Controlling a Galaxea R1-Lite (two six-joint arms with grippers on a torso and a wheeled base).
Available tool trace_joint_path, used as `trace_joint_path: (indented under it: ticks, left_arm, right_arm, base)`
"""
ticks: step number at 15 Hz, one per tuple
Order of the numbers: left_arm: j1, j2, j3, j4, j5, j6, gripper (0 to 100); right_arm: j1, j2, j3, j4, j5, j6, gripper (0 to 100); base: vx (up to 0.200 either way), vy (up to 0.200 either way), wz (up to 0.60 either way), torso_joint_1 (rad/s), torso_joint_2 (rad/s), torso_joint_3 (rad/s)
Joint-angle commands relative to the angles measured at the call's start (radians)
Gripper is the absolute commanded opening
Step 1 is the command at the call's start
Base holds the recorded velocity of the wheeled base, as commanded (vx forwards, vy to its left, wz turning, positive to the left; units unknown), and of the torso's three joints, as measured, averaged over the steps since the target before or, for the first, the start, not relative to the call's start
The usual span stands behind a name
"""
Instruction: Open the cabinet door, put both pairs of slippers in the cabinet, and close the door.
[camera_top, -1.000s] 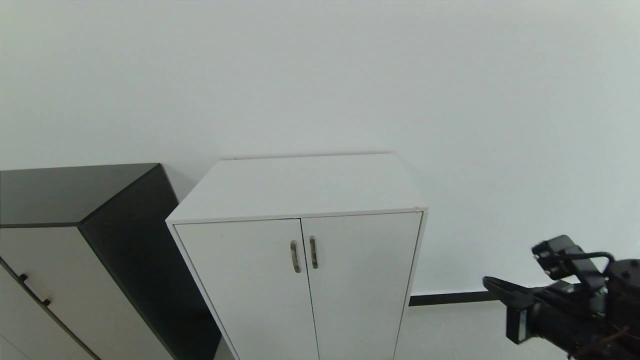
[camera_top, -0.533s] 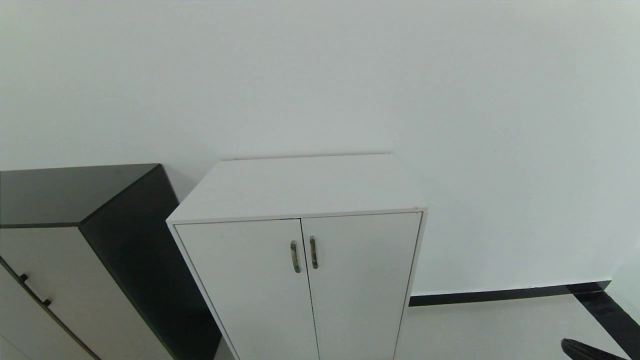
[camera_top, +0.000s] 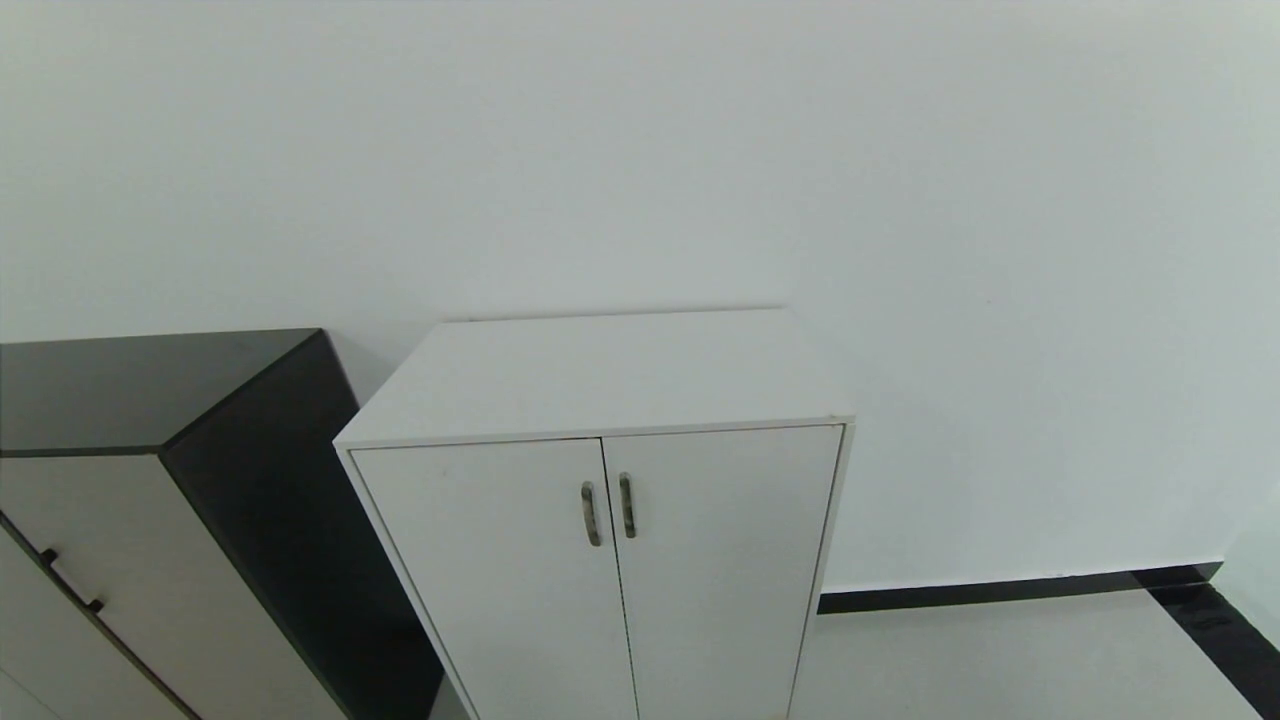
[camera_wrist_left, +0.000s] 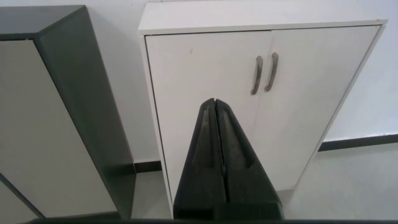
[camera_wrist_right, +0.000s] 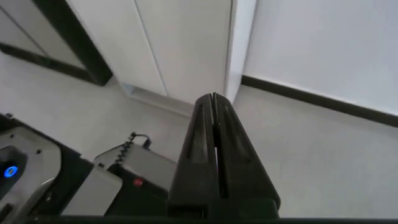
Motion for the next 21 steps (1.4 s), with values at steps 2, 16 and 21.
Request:
trace_joint_path:
  ticks: [2, 16, 21]
  left_arm:
    - [0.0, 0.001, 0.0, 0.0, 0.0, -0.001, 0]
    - [0.0, 0.001, 0.0, 0.0, 0.0, 0.004, 0]
    - [0.0, 0.001, 0.0, 0.0, 0.0, 0.005, 0]
  right_arm:
    - [-0.191, -0.105, 0.0, 0.004, -0.002, -0.042, 0]
    - [-0.418, -0.388, 0.0, 0.005, -0.01, -0.032, 0]
    - [-0.418, -0.388, 0.0, 0.005, -0.01, -0.032, 0]
  base:
    - [0.0, 0.0, 0.0, 0.0, 0.0, 0.0]
    - [0.0, 0.0, 0.0, 0.0, 0.0, 0.0]
    - [0.0, 0.0, 0.0, 0.0, 0.0, 0.0]
